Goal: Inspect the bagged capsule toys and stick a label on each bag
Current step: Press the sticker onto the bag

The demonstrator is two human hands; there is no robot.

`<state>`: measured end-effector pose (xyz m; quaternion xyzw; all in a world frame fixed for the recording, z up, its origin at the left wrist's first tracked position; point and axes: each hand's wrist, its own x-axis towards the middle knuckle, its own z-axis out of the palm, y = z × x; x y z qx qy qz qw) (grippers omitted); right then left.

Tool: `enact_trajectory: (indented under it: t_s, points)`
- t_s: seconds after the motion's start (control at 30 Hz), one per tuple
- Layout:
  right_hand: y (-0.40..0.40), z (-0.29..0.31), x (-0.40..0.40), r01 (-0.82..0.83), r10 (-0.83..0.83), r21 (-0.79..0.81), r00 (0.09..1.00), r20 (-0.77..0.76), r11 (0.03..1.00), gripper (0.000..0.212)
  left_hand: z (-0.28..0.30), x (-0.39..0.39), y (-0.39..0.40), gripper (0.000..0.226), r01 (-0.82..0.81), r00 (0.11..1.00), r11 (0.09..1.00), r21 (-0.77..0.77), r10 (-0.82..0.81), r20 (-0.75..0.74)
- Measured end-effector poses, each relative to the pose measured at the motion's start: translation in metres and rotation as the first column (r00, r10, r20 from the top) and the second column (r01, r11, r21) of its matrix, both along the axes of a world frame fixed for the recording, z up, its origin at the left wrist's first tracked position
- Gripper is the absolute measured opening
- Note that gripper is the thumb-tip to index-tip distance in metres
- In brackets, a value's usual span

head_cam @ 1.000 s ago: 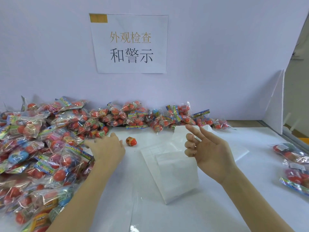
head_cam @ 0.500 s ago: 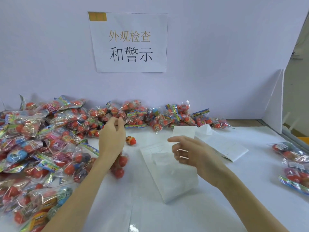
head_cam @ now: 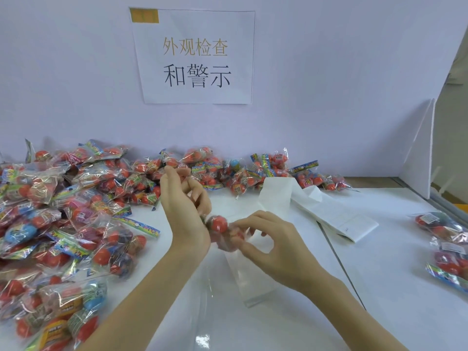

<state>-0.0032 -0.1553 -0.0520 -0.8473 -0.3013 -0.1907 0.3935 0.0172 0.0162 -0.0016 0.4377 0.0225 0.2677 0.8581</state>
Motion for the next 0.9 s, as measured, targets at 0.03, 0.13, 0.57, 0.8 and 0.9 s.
enact_trajectory:
  t_s: [0.03, 0.13, 0.57, 0.8, 0.9]
  points:
    - [0.000, 0.001, 0.000, 0.022, -0.022, 0.037, 1.000, 0.011, 0.999, 0.019, 0.003, -0.001, 0.000, 0.032, 0.049, 0.998, 0.999, -0.008, -0.049, 0.040]
    - [-0.004, 0.004, 0.004, 0.105, -0.095, 0.204, 0.994, -0.056, 0.973, 0.010, 0.005, 0.001, 0.002, 0.026, 0.005, 0.985, 0.954, 0.300, -0.056, 0.161]
    - [-0.018, 0.018, 0.007, 0.215, -0.010, 0.468, 0.915, -0.403, 0.857, 0.020, -0.019, 0.010, 0.000, 0.018, 0.222, 0.975, 0.708, 0.670, -0.179, -0.134]
    - [-0.014, 0.018, 0.005, 0.144, -0.017, 0.330, 0.933, -0.359, 0.933, 0.029, -0.010, 0.012, 0.008, 0.049, 0.109, 0.994, 0.789, 0.604, -0.073, -0.083]
    - [-0.010, 0.017, 0.003, 0.097, -0.006, 0.272, 0.949, -0.316, 0.957, 0.036, -0.008, 0.013, 0.009, 0.046, 0.105, 0.993, 0.819, 0.565, -0.052, -0.110]
